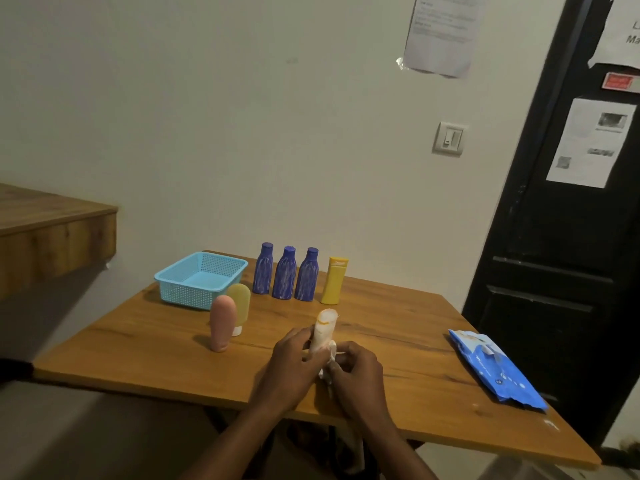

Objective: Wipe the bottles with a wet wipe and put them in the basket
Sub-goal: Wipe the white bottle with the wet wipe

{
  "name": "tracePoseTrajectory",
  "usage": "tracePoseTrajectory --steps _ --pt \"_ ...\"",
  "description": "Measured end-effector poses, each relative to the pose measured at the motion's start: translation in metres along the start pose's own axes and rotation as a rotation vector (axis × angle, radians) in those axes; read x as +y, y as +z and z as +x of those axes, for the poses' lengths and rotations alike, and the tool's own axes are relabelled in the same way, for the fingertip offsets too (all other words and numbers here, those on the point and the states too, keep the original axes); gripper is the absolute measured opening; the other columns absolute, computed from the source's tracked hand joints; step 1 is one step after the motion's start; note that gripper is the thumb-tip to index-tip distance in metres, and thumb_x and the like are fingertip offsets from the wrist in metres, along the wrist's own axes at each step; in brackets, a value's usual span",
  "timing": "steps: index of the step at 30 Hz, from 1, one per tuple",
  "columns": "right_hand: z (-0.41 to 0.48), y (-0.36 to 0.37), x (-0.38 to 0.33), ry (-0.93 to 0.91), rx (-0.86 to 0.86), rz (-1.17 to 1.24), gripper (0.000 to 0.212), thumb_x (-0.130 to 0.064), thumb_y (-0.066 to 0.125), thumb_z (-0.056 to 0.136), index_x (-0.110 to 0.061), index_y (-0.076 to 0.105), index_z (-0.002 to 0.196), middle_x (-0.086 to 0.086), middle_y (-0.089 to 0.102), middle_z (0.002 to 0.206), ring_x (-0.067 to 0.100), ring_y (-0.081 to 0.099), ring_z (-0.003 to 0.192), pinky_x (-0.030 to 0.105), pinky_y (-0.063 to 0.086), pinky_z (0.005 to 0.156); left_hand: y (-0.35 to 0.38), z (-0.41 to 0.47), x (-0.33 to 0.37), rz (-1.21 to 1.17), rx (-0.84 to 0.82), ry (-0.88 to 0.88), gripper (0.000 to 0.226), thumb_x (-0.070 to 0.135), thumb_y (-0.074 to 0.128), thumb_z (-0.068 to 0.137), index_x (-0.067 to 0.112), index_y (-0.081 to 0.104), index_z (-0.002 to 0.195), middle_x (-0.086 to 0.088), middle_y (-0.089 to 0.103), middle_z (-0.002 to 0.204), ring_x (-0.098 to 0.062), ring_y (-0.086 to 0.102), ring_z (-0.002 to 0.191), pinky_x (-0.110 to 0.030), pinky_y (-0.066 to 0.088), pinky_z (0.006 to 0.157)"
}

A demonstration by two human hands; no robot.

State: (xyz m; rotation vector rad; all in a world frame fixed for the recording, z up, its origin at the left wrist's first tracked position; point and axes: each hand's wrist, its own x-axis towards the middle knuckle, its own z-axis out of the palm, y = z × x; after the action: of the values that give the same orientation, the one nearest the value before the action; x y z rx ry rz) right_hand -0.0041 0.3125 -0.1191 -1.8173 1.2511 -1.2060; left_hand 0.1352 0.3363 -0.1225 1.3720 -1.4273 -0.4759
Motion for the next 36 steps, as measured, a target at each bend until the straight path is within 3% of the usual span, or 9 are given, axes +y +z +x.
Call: tracePoseTrajectory --steps 4,6,9,12,16,23,29,33,36 --pt "-0.008 0.012 -0.014 -0.010 -0.033 0.062 0.014 -0.017 0.072 0.091 -0.029 0.071 0.098 -0.011 0.076 0.082 0.004 0.073 0.076 0.026 0.061 0.064 -0.030 -0.014 0.001 -0.013 0.030 -0.044 0.038 0.033 0.067 0.095 0.033 0.058 0.132 0.018 0.064 0.120 0.005 0.060 0.110 -0.014 0.053 0.080" --pt "-0.011 0.019 -0.020 -0.034 -0.069 0.073 0.018 -0.014 0.071 0.088 -0.031 0.070 0.095 -0.012 0.076 0.083 0.005 0.073 0.077 0.031 0.062 0.067 -0.051 -0.018 0.000 -0.024 0.031 -0.055 0.033 0.025 0.064 0.097 0.029 0.058 0.129 0.014 0.065 0.119 -0.001 0.062 0.111 -0.011 0.051 0.074" --pt "-0.016 0.034 -0.034 -0.071 -0.134 0.076 0.022 -0.011 0.070 0.087 -0.030 0.069 0.098 -0.009 0.074 0.082 0.000 0.070 0.077 0.023 0.059 0.065 -0.088 -0.019 -0.003 -0.050 -0.011 -0.118 0.038 0.021 0.058 0.102 0.035 0.045 0.134 0.010 0.058 0.125 -0.004 0.059 0.109 -0.014 0.050 0.071" --pt "-0.021 0.052 -0.047 -0.072 -0.207 0.079 0.029 -0.012 0.070 0.088 -0.035 0.064 0.106 -0.007 0.072 0.085 0.000 0.070 0.078 0.027 0.061 0.066 -0.124 -0.018 -0.014 -0.118 -0.056 -0.198 0.062 0.020 0.062 0.098 0.042 0.031 0.148 0.005 0.055 0.136 -0.016 0.058 0.119 -0.032 0.056 0.085" --pt "-0.023 0.077 -0.057 -0.115 -0.273 0.042 0.030 -0.017 0.069 0.087 -0.034 0.064 0.111 -0.006 0.072 0.086 0.001 0.069 0.077 0.032 0.062 0.070 -0.156 -0.016 -0.031 -0.157 -0.031 -0.249 0.049 0.010 0.068 0.088 0.038 0.058 0.127 0.002 0.067 0.127 -0.021 0.061 0.122 -0.053 0.051 0.104" --pt "-0.021 0.103 -0.069 -0.195 -0.341 -0.032 0.031 -0.026 0.065 0.092 -0.030 0.067 0.122 -0.010 0.073 0.094 0.002 0.069 0.082 0.026 0.060 0.071 -0.174 -0.012 -0.041 -0.215 -0.029 -0.260 0.051 -0.005 0.058 0.096 0.037 0.056 0.124 0.006 0.066 0.125 -0.017 0.060 0.119 -0.037 0.054 0.092" --pt "-0.023 0.116 -0.074 -0.251 -0.358 -0.047 0.032 -0.024 0.065 0.093 -0.028 0.067 0.124 -0.011 0.073 0.096 0.000 0.068 0.084 0.018 0.056 0.069 -0.184 -0.013 -0.048 -0.174 0.032 -0.225 0.055 -0.003 0.062 0.095 0.034 0.051 0.133 0.011 0.063 0.127 -0.015 0.057 0.123 -0.034 0.052 0.095" --pt "-0.024 0.120 -0.074 -0.238 -0.374 -0.039 0.036 -0.023 0.065 0.092 -0.030 0.066 0.127 -0.013 0.072 0.099 0.001 0.069 0.087 0.023 0.060 0.073 -0.185 -0.016 -0.051 -0.122 0.048 -0.211 0.058 0.001 0.065 0.094 0.034 0.048 0.139 0.009 0.061 0.133 -0.015 0.056 0.127 -0.037 0.050 0.099" --pt "-0.024 0.116 -0.074 -0.231 -0.368 -0.028 0.036 -0.021 0.065 0.093 -0.031 0.064 0.129 -0.018 0.068 0.095 -0.001 0.067 0.086 0.017 0.057 0.070 -0.184 -0.020 -0.051 -0.130 0.064 -0.233 0.065 -0.001 0.065 0.092 0.036 0.045 0.142 0.012 0.059 0.130 -0.015 0.054 0.124 -0.038 0.054 0.090"
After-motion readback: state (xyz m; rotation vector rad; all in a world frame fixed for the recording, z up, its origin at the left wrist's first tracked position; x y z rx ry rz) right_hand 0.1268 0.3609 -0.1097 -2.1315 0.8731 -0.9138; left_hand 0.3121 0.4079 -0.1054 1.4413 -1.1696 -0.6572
